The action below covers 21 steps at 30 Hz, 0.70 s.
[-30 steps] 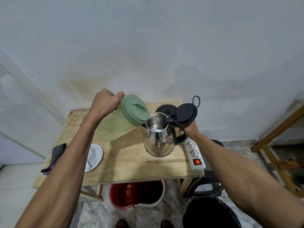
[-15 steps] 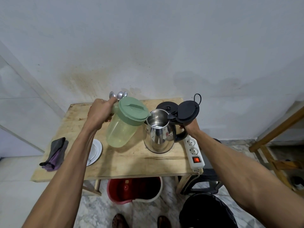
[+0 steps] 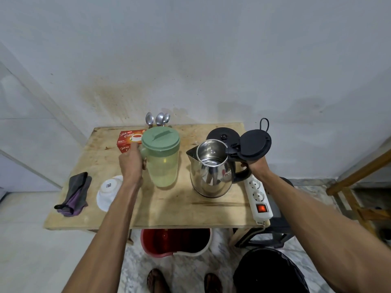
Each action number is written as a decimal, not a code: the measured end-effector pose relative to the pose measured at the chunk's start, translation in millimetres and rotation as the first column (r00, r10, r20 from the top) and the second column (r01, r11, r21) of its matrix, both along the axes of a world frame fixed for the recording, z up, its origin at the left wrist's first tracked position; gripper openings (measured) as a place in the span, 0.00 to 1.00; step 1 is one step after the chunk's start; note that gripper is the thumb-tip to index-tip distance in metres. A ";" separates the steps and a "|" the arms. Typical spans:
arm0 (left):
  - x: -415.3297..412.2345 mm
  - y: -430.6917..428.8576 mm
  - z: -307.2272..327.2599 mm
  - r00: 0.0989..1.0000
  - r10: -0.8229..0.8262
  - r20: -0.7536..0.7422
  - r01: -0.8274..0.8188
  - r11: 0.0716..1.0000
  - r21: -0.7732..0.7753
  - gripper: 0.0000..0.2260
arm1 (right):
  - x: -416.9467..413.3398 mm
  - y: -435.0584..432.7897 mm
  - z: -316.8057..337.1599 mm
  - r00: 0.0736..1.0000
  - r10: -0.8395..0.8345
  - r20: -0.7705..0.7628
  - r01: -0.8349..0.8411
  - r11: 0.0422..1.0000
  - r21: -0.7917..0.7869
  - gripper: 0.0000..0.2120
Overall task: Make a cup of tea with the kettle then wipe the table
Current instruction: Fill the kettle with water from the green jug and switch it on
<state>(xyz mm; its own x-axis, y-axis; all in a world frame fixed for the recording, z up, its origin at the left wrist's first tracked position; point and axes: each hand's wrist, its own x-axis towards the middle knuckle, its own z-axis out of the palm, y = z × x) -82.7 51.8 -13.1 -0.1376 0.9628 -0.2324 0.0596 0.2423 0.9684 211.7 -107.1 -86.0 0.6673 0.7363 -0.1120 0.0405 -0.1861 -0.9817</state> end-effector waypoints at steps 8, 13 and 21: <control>60.8 24.2 -26.5 0.992 -0.011 0.129 0.020 0.997 -0.069 0.15 | -5.7 -5.3 7.6 1.000 -0.019 0.004 0.019 0.999 -0.037 0.06; 94.6 41.1 -37.1 0.990 0.061 0.130 -0.051 0.996 -0.079 0.15 | -7.1 -5.2 9.4 0.999 -0.039 0.008 0.039 0.998 -0.038 0.09; 118.6 51.7 -59.7 0.962 0.179 0.208 -0.140 0.972 -0.189 0.10 | -9.0 -4.1 8.6 0.997 -0.070 -0.006 0.070 0.997 0.007 0.10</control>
<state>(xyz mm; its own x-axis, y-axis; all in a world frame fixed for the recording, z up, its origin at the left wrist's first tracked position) 35.9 103.5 -72.8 -0.2119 0.8759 -0.4335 -0.2048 0.3939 0.8961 202.7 -111.2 -77.4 0.7170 0.6883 -0.1107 0.0221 -0.1812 -0.9832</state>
